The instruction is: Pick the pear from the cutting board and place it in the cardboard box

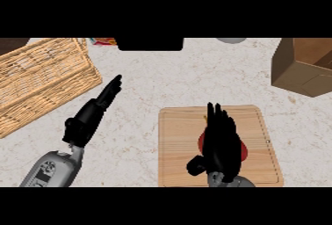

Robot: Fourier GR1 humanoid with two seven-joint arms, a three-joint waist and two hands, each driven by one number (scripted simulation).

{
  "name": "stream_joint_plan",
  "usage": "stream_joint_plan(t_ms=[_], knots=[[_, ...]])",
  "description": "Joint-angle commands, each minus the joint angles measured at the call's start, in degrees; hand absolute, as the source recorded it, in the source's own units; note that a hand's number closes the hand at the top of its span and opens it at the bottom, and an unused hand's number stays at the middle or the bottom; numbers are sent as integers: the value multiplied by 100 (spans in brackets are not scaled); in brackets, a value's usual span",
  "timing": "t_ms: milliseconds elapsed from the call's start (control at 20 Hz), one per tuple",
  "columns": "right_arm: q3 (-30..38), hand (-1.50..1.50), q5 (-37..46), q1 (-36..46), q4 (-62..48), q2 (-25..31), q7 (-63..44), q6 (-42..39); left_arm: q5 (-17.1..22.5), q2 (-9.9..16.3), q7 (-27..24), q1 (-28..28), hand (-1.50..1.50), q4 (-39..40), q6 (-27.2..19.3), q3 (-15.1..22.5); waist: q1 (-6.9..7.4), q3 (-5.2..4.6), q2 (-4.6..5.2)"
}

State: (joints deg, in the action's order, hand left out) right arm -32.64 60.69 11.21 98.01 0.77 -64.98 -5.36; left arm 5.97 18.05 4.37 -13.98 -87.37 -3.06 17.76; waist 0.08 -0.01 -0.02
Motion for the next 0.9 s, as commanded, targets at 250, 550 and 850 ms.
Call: stream_joint_plan(t_ms=[250, 550, 850], knots=[[-60, -150, -115, 286, -372, -73, -884, -79, -141, -269, -279, -75, 0, 407, 203, -237, -10, -1, 9], [50, -150, -287, 63, -983, -74, -396, 383, -359, -278, -35, -46, 0, 89, 244, -274, -4, 1, 6], [-264, -150, -425, 251, -1492, -74, -650, 773, -488, -440, -166, 60, 0, 225, 332, -289, 24, 1, 8]])
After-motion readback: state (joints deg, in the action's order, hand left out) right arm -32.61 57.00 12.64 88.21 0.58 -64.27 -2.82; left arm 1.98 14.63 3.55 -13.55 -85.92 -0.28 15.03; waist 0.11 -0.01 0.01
